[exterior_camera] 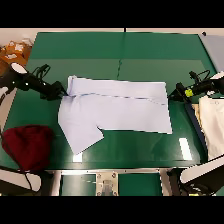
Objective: Fold the shirts.
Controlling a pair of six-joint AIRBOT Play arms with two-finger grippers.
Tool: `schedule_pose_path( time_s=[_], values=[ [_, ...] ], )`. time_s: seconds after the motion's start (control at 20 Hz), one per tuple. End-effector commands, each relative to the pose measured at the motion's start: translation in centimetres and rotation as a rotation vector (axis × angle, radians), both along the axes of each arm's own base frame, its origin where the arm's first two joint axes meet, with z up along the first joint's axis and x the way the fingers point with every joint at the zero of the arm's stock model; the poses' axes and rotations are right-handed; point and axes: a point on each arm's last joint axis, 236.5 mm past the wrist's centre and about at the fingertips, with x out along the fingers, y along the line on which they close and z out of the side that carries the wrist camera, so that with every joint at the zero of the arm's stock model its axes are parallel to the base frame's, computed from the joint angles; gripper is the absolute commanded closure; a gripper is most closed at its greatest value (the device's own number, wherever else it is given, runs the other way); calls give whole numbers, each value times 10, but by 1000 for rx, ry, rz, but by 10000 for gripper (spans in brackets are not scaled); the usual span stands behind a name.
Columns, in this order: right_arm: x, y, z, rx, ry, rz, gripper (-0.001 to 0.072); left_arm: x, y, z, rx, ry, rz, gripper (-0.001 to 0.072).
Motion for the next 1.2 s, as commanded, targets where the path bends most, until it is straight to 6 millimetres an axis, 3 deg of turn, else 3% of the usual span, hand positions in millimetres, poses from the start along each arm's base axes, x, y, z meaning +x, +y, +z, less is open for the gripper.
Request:
schedule_pose_path(
  time_s=[0.0,0.2,0.3,0.45,0.5,0.55,0.6,0.85,0.9,0.95,1.05,1.15],
  values=[
    [-34,-23,12,-79,81,32,700,-31,11,22,-23,82,-58,627],
    [-85,-36,16,-157,115,-6,701,-71,41,30,154,90,-101,688],
    [-111,-42,18,-177,113,-38,702,-96,46,19,189,92,-100,688],
    [-144,-47,13,-187,110,-131,701,-128,35,-12,122,128,-35,686],
    [-154,-45,8,-180,123,-146,628,-138,33,-25,116,160,-28,490],
    [-163,-41,2,-164,146,-152,384,-145,29,-35,103,180,-9,80],
    [-170,-37,-4,-152,163,-148,271,-146,27,-42,99,176,8,57],
    [-184,-24,-35,-145,171,-150,288,-118,37,-62,150,29,63,59],
    [-185,-23,-38,-143,175,-150,295,-109,37,-61,144,-10,78,157],
    [-186,-21,-41,-134,179,-144,299,-99,32,-58,120,-50,82,253],
    [-185,-15,-43,-102,182,-141,345,-92,17,-63,42,-71,64,250],
    [-185,-5,-43,-60,182,-110,345,-103,-2,-75,-52,-8,17,251]
  ],
)
